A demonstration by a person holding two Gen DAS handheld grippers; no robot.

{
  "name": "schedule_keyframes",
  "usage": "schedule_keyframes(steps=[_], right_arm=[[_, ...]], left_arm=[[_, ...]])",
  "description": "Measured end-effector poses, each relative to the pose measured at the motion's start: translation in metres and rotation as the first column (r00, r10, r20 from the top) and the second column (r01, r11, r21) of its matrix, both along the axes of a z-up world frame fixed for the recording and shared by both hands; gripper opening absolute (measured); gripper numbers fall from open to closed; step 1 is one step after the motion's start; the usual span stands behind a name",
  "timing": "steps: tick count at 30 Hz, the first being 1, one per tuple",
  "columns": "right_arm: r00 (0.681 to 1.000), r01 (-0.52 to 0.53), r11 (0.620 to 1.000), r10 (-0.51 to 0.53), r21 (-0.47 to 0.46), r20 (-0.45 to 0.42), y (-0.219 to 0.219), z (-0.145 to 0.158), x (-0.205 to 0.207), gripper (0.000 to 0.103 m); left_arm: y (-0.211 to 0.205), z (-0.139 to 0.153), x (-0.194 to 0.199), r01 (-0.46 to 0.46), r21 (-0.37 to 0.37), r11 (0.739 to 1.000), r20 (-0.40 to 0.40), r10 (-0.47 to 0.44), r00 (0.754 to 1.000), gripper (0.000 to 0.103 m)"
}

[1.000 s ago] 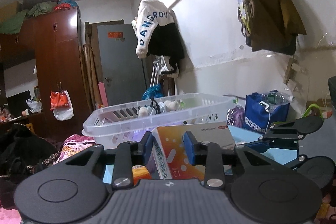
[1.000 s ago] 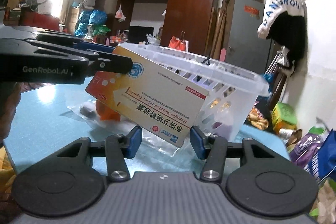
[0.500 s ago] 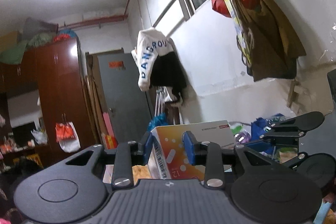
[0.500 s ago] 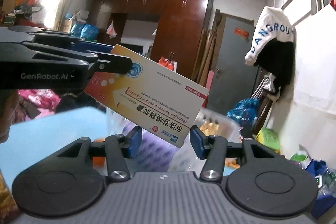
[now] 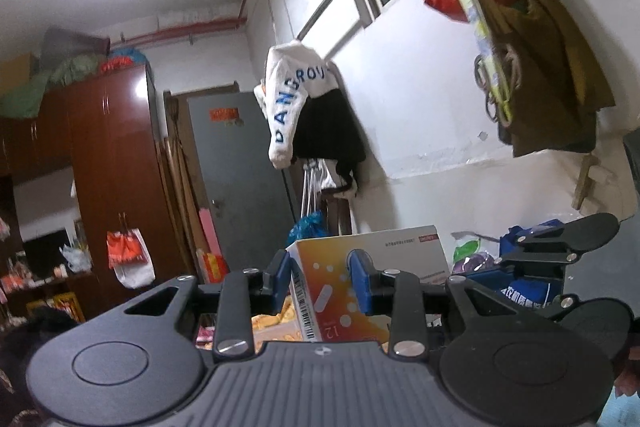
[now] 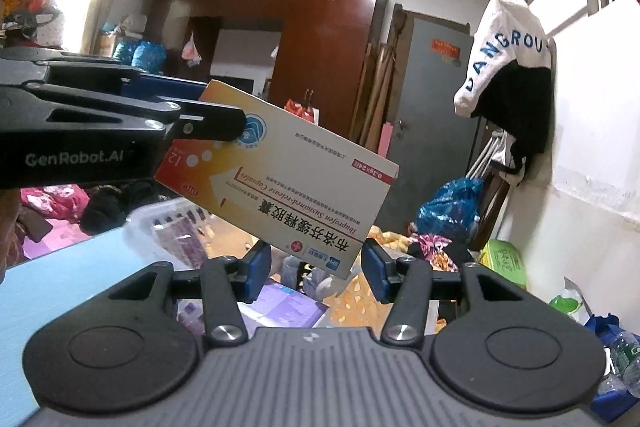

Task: Organize objects
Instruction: 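Lift the medicine box with the right tool and lower it into the basket, then open the right tool to release the box and withdraw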

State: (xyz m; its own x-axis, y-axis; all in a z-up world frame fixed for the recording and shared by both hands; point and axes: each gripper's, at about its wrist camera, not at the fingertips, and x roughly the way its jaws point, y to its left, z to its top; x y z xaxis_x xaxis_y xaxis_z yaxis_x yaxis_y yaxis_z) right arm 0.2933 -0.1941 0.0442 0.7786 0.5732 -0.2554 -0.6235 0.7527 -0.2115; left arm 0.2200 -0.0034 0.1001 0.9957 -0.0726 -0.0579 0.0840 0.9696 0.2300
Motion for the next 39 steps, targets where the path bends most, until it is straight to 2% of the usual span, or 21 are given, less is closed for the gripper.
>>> schedule_keyframes(steps=[5,18,26,27,28,29,31,34,36,39], right_arm=[[0.999,0.016,1.0,-0.017,-0.017,-0.033,0.004,-0.008,0.013,0.053],[0.995,0.015,1.0,-0.018,-0.025,-0.097,0.006,-0.012,0.031,0.053],[0.986,0.023,0.999,-0.028,-0.031,-0.167,0.007,-0.013,0.05,0.055],[0.987,0.031,0.999,-0.033,-0.013,-0.16,0.005,-0.012,0.049,0.056],[0.987,0.039,0.999,-0.038,0.001,-0.158,0.002,-0.009,0.048,0.069],[0.986,0.041,0.999,-0.039,0.008,-0.161,0.0,-0.007,0.048,0.087],[0.987,0.053,0.999,-0.052,0.003,-0.153,-0.003,-0.007,0.047,0.091],[0.989,0.077,0.997,-0.077,0.0,-0.124,-0.009,-0.006,0.041,0.092],[0.992,0.083,0.996,-0.081,0.019,-0.1,-0.015,-0.005,0.032,0.102],[0.994,0.082,0.996,-0.079,0.041,-0.074,-0.025,-0.003,0.018,0.103]], left_arm=[[0.007,-0.011,0.022,-0.001,-0.033,0.999,-0.037,0.0,0.999,0.038],[0.012,-0.018,0.049,-0.019,-0.025,1.0,-0.088,0.016,0.996,0.038],[0.018,-0.025,0.08,-0.043,-0.031,0.999,-0.189,0.036,0.981,0.039],[0.019,-0.027,0.083,-0.052,-0.026,0.998,-0.199,0.046,0.979,0.04],[0.019,-0.029,0.084,-0.066,-0.019,0.998,-0.2,0.061,0.978,0.046],[0.019,-0.031,0.083,-0.088,-0.016,0.996,-0.19,0.083,0.978,0.052],[0.022,-0.032,0.077,-0.112,-0.031,0.993,-0.161,0.105,0.981,0.082],[0.028,-0.029,0.063,-0.098,-0.075,0.992,-0.142,0.086,0.986,0.084],[0.028,-0.027,0.052,-0.079,-0.098,0.992,-0.138,0.065,0.988,0.084],[0.025,-0.028,0.035,-0.065,-0.094,0.993,-0.137,0.051,0.989,0.085]])
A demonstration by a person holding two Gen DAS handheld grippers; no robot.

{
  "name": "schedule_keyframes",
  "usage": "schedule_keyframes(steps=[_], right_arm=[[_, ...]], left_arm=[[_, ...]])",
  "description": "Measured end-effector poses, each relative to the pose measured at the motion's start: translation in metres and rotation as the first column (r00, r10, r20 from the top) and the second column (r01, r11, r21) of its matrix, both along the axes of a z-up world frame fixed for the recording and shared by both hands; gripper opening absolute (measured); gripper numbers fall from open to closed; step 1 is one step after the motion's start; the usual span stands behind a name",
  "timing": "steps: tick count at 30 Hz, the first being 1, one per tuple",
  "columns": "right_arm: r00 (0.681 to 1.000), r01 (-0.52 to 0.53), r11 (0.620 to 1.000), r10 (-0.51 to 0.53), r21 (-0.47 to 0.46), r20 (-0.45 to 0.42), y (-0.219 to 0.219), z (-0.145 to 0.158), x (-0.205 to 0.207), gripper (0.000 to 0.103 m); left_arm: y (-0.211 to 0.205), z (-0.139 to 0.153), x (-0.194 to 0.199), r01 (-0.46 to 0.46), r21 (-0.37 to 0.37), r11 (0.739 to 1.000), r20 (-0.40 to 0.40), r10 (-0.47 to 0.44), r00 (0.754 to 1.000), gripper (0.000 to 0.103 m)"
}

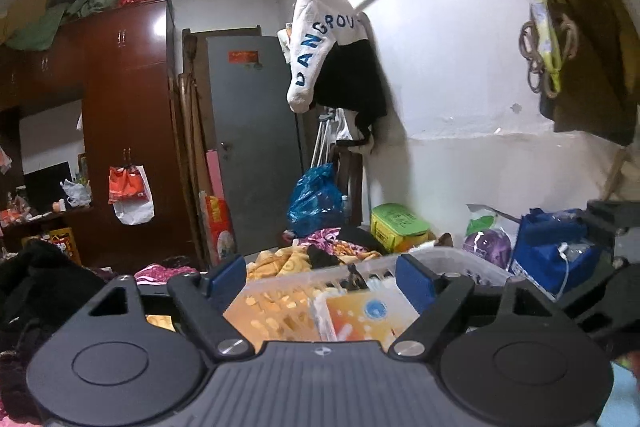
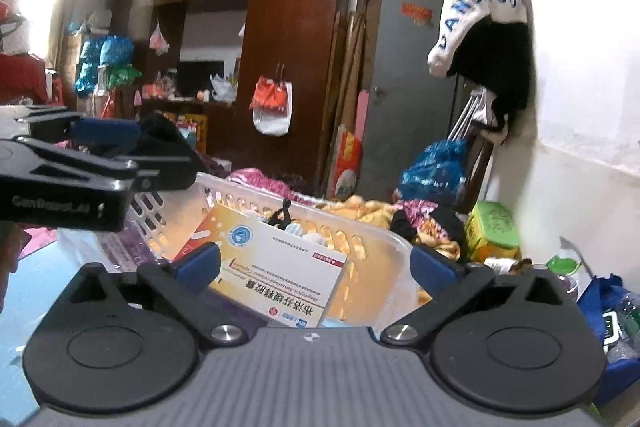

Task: Organize objects
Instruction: 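Open the right tool to release the box and withdraw, then grasp the orange-capped bottle with the left tool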

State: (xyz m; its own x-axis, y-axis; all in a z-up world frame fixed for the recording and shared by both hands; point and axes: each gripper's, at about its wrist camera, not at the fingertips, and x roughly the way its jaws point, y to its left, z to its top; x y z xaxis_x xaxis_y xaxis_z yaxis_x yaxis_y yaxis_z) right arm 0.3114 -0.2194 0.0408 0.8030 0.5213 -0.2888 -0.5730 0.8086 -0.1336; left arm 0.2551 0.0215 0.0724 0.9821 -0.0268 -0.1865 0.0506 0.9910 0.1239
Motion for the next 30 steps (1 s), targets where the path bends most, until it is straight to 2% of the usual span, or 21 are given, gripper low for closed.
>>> schedule_keyframes(steps=[7,11,14,17,22,27,30], right_arm=[[0.999,0.009,0.996,-0.007,0.091,-0.033,-0.042,-0.016,-0.029,0.103],[0.991,0.018,0.996,-0.005,0.091,-0.136,-0.054,-0.047,-0.022,0.103],[0.976,0.02,0.995,0.001,0.094,-0.217,-0.055,-0.068,-0.012,0.103],[0.957,0.047,0.996,-0.024,0.074,-0.288,-0.044,-0.083,0.0,0.103],[0.935,0.048,0.996,-0.019,0.072,-0.354,-0.034,-0.092,0.011,0.103],[0.932,0.053,0.997,-0.027,0.063,-0.36,-0.031,-0.098,0.011,0.1],[0.936,0.058,0.997,-0.037,0.05,-0.35,-0.029,-0.099,0.006,0.09]], left_arm=[[-0.004,-0.02,-0.064,0.022,0.009,1.0,0.025,-0.022,0.999,0.087],[0.008,-0.044,-0.083,-0.008,-0.009,1.0,-0.06,0.008,0.998,0.088],[0.019,-0.066,-0.084,-0.059,-0.033,0.998,-0.137,0.054,0.989,0.088],[0.026,-0.081,-0.076,-0.07,-0.057,0.996,-0.199,0.058,0.978,0.088],[0.026,-0.091,-0.066,-0.09,-0.027,0.996,-0.247,0.08,0.966,0.088],[0.026,-0.098,-0.056,-0.114,-0.022,0.993,-0.29,0.103,0.951,0.088],[0.022,-0.102,-0.047,-0.129,-0.017,0.992,-0.317,0.117,0.941,0.088]])
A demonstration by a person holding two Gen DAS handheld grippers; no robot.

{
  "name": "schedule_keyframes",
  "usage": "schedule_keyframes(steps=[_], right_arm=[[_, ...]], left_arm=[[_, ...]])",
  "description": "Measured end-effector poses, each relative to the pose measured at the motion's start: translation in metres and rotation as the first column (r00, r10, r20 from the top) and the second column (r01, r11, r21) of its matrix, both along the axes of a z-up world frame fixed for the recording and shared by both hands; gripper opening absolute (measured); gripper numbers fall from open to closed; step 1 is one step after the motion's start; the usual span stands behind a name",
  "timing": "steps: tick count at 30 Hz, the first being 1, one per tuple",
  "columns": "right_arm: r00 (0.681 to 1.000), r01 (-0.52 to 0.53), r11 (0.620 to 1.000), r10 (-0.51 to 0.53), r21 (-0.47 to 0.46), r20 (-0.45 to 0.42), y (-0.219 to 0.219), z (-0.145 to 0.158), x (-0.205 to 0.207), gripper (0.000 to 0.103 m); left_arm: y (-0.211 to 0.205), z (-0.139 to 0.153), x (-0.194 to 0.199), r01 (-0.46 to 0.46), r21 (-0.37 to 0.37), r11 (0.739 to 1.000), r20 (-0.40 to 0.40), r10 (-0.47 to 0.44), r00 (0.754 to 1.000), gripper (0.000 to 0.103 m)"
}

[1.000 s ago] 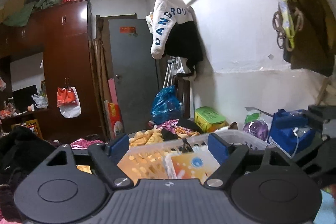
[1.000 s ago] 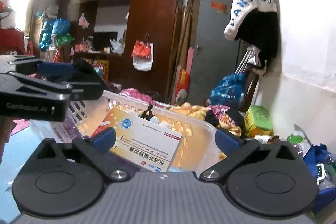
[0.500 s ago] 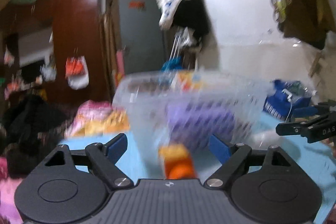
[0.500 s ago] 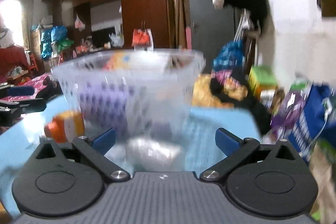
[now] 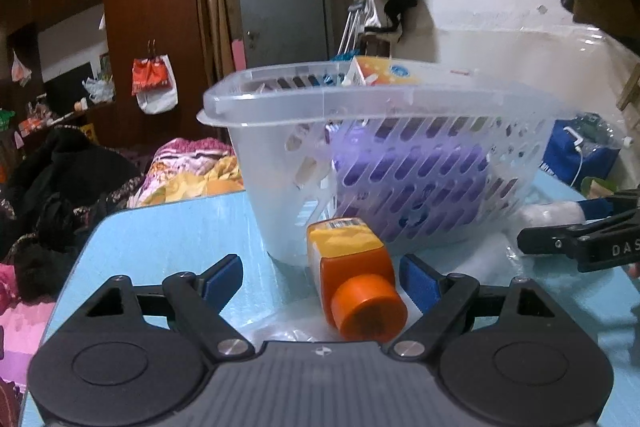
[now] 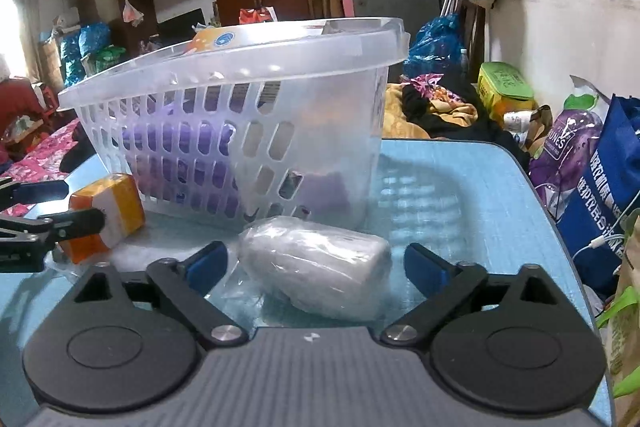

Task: Organize objects
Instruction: 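Grasp the orange-capped bottle with the left tool, then carry the bottle with the left tool over the basket and release it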

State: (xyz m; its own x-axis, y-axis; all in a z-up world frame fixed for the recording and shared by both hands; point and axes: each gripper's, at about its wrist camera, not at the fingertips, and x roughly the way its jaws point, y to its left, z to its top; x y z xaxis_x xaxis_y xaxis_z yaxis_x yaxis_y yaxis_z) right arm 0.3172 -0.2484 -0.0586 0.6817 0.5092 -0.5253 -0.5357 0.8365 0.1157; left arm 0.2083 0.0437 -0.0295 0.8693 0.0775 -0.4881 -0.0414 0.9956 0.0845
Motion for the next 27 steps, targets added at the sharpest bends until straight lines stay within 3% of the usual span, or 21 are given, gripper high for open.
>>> schedule_keyframes(steps=[1,3,5,7,12,17,22,27], right_arm=[[1.0,0.006,1.0,-0.006,-0.007,0.002,0.0,0.0,-0.001,0.083],[1.0,0.008,1.0,-0.008,-0.003,0.003,0.0,0.0,-0.002,0.082],[1.0,0.007,1.0,-0.007,0.008,-0.003,-0.002,0.001,-0.001,0.081],[1.0,0.008,1.0,-0.008,0.021,-0.008,-0.005,0.001,-0.001,0.08],[0.999,0.012,0.999,-0.013,0.038,0.046,-0.009,0.006,-0.009,0.08],[0.99,0.008,0.997,-0.018,0.073,0.142,-0.016,0.014,-0.027,0.08],[0.985,-0.032,0.99,0.009,0.135,0.173,-0.034,0.026,-0.047,0.08],[0.968,-0.059,0.981,0.011,0.186,0.25,-0.051,0.063,-0.071,0.08]], left_arm=[[-0.001,-0.001,0.003,-0.006,0.004,1.0,-0.01,0.006,1.0,0.088],[-0.005,-0.004,0.009,-0.02,0.021,1.0,-0.028,0.021,0.999,0.086],[-0.007,-0.007,0.012,-0.022,0.019,1.0,-0.049,0.023,0.999,0.073],[-0.008,-0.011,0.014,-0.002,-0.002,1.0,-0.07,0.002,0.998,0.047],[-0.01,-0.012,0.005,-0.007,0.007,1.0,-0.035,0.007,0.999,0.047],[-0.01,-0.002,-0.015,0.021,-0.019,1.0,0.06,-0.02,0.998,0.047],[-0.01,0.015,-0.048,0.047,-0.042,0.998,0.171,-0.039,0.984,0.047],[-0.018,0.041,-0.082,0.062,-0.023,0.998,0.274,-0.053,0.96,0.047]])
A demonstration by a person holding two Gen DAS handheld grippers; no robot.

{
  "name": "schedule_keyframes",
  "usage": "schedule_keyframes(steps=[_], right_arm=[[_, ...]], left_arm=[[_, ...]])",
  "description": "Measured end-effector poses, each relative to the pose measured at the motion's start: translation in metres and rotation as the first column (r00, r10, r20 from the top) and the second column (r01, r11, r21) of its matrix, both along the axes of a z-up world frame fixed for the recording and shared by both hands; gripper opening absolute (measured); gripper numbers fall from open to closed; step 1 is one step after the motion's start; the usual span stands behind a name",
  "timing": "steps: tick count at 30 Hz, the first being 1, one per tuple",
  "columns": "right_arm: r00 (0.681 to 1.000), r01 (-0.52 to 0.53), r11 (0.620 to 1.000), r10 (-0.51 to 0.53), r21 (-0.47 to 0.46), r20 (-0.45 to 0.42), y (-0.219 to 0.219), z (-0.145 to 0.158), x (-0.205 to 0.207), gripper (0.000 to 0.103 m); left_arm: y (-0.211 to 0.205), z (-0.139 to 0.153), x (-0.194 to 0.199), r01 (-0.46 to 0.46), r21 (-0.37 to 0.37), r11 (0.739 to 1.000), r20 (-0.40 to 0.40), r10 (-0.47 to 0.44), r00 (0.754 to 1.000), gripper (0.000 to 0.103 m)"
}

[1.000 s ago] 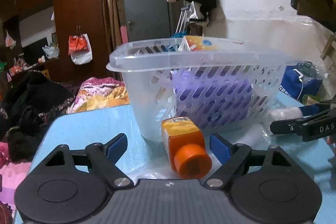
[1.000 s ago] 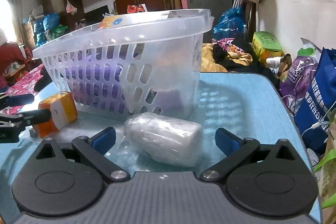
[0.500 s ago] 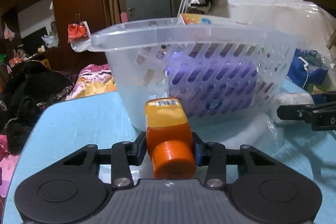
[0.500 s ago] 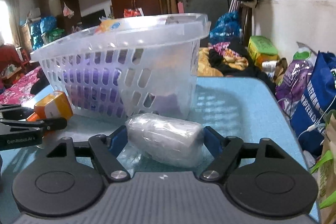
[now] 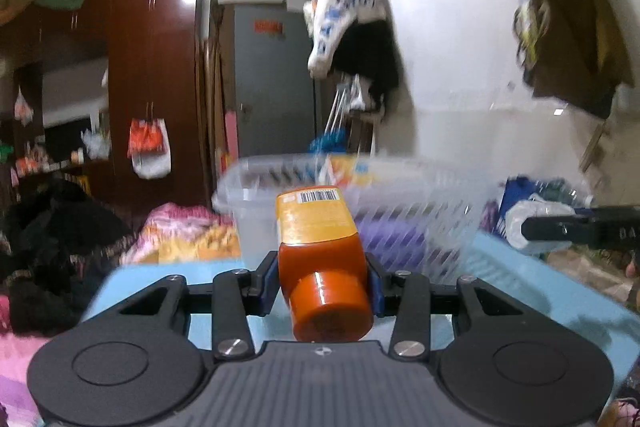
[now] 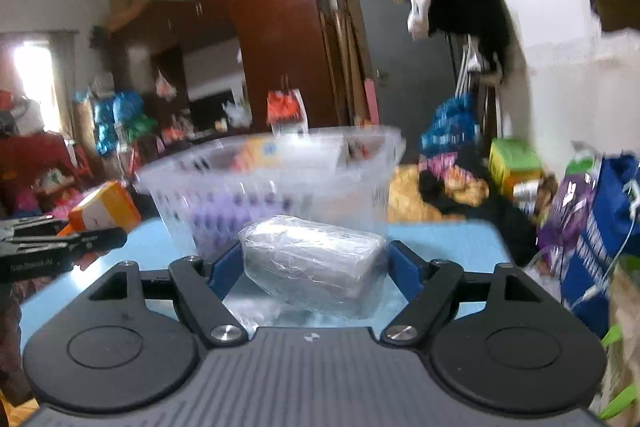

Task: Organize objects
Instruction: 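Carry the bottle with the left tool over the basket and release it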

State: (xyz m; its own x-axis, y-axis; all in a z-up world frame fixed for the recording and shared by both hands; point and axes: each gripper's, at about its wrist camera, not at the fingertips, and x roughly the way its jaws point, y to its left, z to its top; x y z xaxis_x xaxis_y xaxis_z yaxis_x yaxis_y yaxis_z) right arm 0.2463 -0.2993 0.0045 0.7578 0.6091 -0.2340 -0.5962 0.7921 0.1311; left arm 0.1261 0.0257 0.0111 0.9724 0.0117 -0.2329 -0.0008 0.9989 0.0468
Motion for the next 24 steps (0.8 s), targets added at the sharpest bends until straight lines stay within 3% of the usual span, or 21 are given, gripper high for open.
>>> schedule_keyframes(steps=[6,12,17,24], right_arm=[[0.996,0.011,1.0,-0.011,-0.002,0.09,0.0,0.041,-0.003,0.08],[0.99,0.005,0.998,0.005,-0.067,0.144,0.028,0.063,0.019,0.08],[0.989,0.008,0.995,0.007,-0.099,0.147,0.054,0.069,0.057,0.08],[0.999,0.02,0.99,-0.016,-0.138,0.029,0.072,0.05,0.102,0.08]], left_arm=[[-0.007,0.041,-0.008,0.018,0.019,1.0,0.07,-0.02,0.997,0.047],[-0.01,0.074,0.022,0.008,0.035,0.999,0.083,-0.011,0.997,0.047],[0.004,0.094,0.069,-0.015,-0.004,1.0,0.011,0.015,1.0,0.047],[0.019,0.086,0.146,-0.057,-0.014,0.998,-0.162,0.054,0.985,0.047]])
